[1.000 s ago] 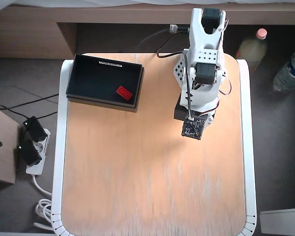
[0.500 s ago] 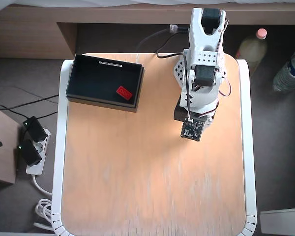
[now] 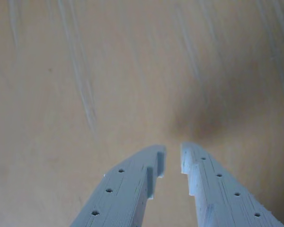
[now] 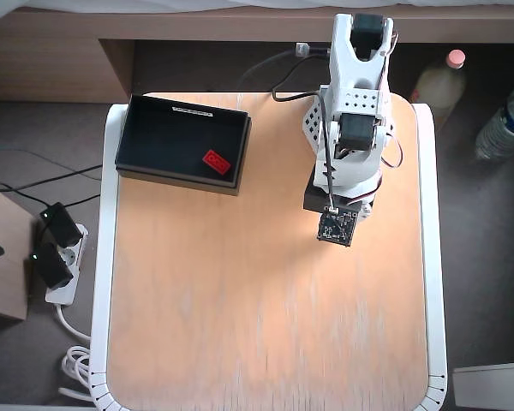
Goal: Grasp a lego block and put it in the bin.
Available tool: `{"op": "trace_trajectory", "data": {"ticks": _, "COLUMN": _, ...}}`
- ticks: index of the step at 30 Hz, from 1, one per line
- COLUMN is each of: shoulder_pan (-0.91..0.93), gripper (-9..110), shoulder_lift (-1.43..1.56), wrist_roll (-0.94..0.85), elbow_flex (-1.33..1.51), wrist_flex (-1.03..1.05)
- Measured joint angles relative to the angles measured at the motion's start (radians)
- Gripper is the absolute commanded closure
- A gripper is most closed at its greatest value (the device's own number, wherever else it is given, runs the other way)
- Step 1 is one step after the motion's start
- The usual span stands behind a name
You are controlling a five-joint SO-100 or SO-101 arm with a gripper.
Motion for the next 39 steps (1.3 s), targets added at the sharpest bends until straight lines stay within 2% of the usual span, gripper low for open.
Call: {"op": "trace_trajectory", "data": {"ticks": 39, "shoulder_pan": 0.0, "gripper": 101, "shoulder_lift": 0.0, "wrist_roll": 0.035, "elbow_flex": 0.0, "wrist_flex": 0.0}}
